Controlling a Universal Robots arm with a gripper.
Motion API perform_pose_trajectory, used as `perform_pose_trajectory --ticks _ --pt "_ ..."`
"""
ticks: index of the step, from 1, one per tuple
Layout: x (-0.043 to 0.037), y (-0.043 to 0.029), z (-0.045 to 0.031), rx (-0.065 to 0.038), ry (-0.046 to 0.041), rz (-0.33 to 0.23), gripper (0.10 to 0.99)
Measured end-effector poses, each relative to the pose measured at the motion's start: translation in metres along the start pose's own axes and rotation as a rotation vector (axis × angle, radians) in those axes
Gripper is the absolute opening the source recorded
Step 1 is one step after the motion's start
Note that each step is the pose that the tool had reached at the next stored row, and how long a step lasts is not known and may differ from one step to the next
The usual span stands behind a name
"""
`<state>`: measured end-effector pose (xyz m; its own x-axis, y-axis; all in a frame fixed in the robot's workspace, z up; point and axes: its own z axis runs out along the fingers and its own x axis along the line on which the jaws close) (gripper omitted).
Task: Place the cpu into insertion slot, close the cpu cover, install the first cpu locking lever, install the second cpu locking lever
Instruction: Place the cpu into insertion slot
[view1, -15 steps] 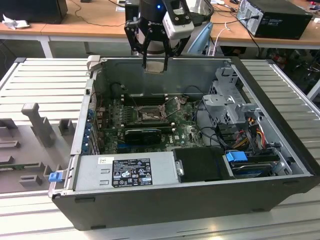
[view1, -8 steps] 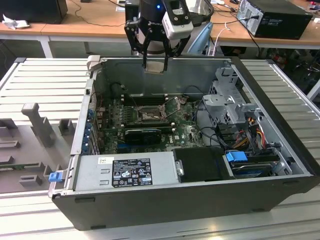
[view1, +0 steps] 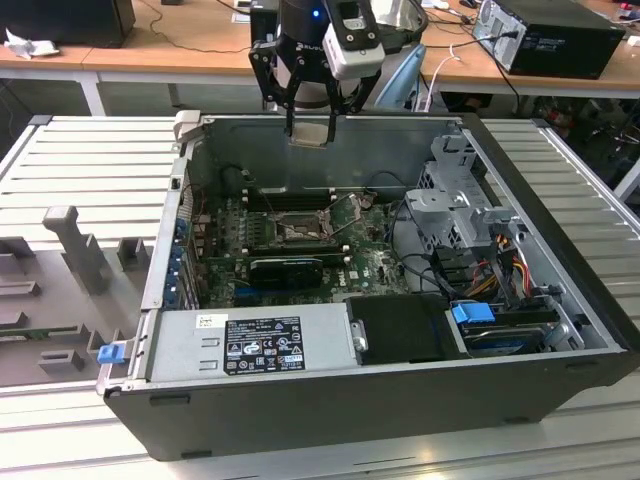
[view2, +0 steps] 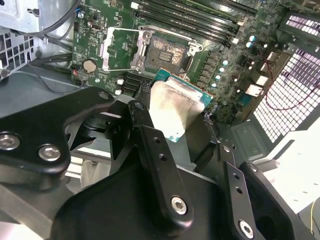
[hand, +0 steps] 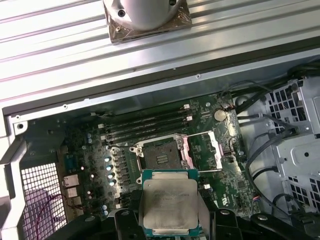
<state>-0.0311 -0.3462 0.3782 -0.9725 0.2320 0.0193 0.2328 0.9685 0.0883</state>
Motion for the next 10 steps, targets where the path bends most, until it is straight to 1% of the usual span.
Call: perform_pose_trajectory --ticks 6,10 --pt "0.0000 0.0000 0.0000 0.000 -0.0008 0.009 0.525" --pt "0.0000 0.0000 0.0001 0.000 -0.0026 0.029 0.525"
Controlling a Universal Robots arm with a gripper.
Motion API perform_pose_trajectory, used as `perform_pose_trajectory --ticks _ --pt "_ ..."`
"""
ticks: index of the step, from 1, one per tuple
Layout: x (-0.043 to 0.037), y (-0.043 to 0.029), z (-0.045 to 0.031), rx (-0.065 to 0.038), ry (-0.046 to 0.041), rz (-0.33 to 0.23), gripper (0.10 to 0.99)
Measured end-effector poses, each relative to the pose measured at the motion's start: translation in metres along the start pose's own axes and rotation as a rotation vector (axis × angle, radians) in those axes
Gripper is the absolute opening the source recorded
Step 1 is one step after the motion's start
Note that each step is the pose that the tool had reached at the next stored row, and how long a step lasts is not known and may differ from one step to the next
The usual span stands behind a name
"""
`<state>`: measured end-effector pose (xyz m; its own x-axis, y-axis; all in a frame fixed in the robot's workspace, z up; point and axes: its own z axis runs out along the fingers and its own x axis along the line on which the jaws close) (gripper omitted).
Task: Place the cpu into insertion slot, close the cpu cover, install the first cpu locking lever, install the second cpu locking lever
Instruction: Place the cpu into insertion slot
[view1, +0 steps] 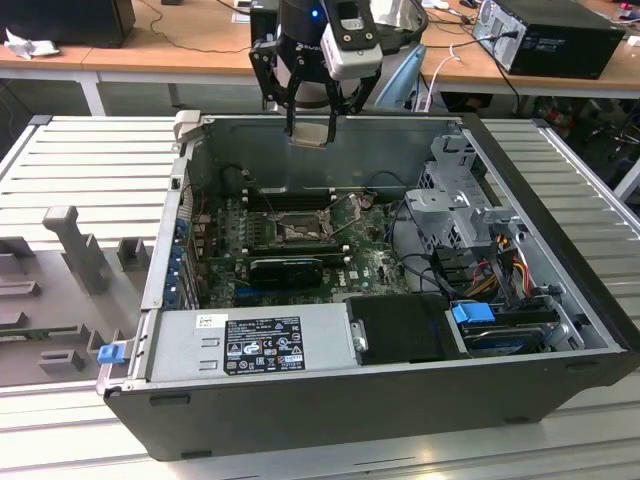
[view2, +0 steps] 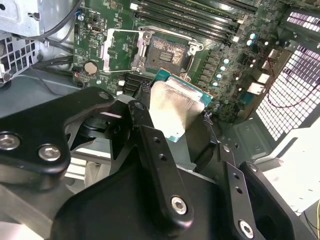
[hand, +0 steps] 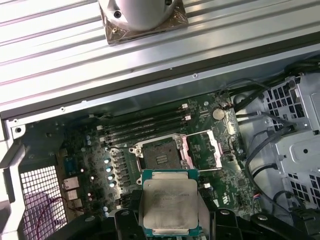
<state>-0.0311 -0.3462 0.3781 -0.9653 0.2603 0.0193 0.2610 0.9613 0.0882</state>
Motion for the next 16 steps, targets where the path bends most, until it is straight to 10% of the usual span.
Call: perform_pose_trajectory --ticks 16 --pt "-0.0001 -0.0003 0.0033 -0.002 -0.0094 0.106 0.525"
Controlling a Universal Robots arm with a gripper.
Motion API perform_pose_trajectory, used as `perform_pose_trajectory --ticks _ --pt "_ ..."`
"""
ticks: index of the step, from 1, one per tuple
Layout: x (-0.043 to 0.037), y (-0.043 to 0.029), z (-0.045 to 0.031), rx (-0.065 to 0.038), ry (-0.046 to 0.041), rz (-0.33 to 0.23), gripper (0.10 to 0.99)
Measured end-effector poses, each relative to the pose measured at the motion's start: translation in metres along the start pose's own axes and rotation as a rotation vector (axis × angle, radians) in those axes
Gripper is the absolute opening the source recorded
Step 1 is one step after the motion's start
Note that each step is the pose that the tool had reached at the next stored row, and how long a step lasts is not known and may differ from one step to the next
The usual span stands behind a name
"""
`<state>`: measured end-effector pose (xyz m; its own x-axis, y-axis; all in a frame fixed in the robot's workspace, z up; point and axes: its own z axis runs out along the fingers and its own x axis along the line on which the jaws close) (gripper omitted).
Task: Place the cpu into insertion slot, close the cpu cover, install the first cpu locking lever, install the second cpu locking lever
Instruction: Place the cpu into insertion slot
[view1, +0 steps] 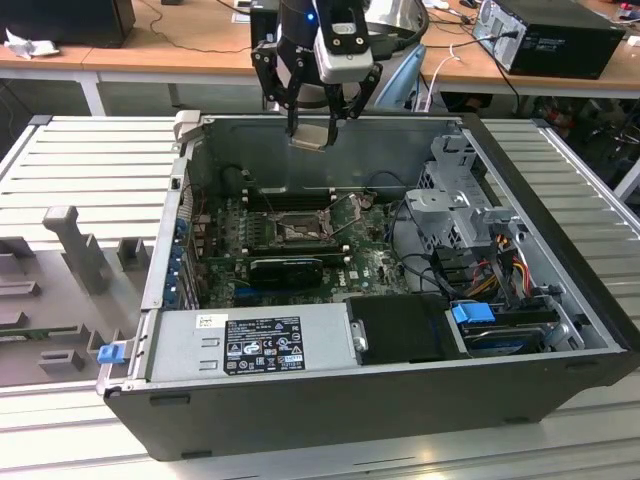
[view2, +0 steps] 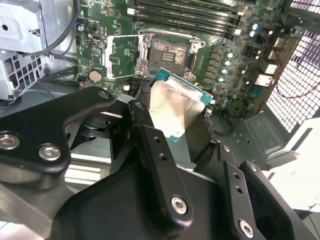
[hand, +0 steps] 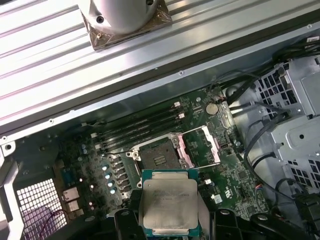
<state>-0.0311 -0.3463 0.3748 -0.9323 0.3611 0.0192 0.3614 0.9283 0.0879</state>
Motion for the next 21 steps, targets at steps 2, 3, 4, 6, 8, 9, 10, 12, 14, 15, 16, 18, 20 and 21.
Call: perform_pose_trajectory --ticks 2,3,4,6,8,9,10,12,14,15,16,18,20,21 --pt "0.0000 0.0000 0.0006 0.000 -0.0014 0.015 0.525" --pt "0.0000 -0.0001 0.0009 -0.001 -0.0025 0.028 0.525" --pt "0.0000 -0.0001 0.0011 -0.001 -0.0034 0.038 0.525" --pt "0.0000 -0.0001 0.0012 -0.001 -0.0049 0.056 0.525" --pt "0.0000 -0.0001 0.0013 -0.001 -0.0061 0.069 0.525" --pt "0.0000 -0.0001 0.0013 -0.002 -0.0066 0.074 0.525" --pt "0.0000 -0.0001 0.0013 -0.002 -0.0074 0.084 0.525" --pt "0.0000 -0.0001 0.0013 -0.002 -0.0087 0.099 0.525" --pt "0.0000 -0.0001 0.0014 -0.002 -0.0104 0.117 0.525" --pt "0.0000 -0.0001 0.0014 -0.003 -0.0114 0.129 0.525" --pt "0.0000 -0.0001 0.0014 -0.003 -0.0126 0.143 0.525" --pt "0.0000 -0.0001 0.0015 -0.003 -0.0140 0.158 0.525" --pt "0.0000 -0.0001 0.0015 -0.003 -0.0148 0.168 0.525" --pt "0.0000 -0.0001 0.0015 -0.003 -0.0154 0.174 0.525"
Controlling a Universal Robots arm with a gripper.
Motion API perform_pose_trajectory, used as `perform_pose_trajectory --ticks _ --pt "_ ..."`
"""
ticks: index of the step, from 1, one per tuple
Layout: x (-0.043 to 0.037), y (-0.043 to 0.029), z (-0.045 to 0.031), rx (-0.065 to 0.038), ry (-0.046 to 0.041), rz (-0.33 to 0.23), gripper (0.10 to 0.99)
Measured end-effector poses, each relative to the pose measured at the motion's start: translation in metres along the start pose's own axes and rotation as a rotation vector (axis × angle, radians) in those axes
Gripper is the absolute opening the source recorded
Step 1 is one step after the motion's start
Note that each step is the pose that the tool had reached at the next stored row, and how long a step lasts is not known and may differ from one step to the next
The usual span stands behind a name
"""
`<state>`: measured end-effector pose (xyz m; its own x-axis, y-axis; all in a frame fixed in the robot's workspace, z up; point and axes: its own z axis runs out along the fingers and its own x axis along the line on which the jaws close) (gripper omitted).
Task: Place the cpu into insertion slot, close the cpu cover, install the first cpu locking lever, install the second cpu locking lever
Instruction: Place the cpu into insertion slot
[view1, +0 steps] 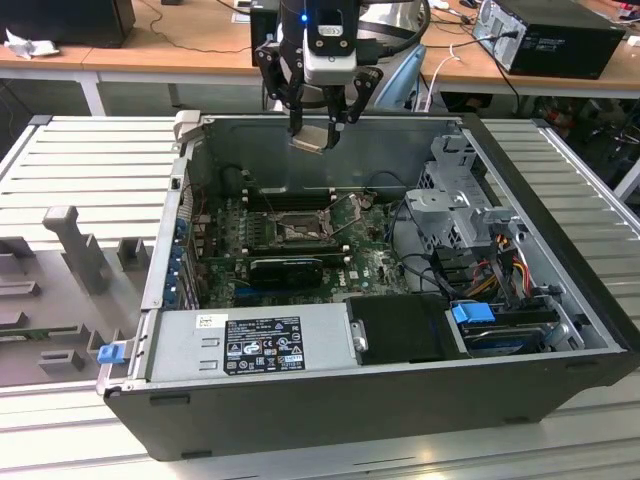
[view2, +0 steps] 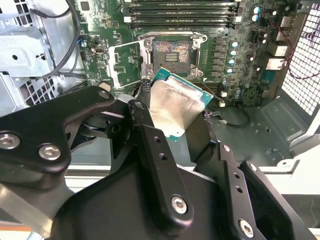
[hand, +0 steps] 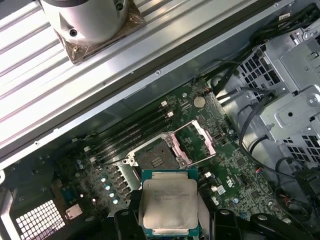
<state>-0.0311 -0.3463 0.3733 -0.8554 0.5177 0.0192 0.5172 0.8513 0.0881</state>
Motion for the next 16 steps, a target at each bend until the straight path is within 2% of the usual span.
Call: perform_pose_trajectory --ticks 11,16 --pt "0.0000 0.0000 0.0001 -0.001 -0.0065 0.074 0.525" --pt "0.0000 0.0000 0.0003 -0.003 -0.0123 0.140 0.525"
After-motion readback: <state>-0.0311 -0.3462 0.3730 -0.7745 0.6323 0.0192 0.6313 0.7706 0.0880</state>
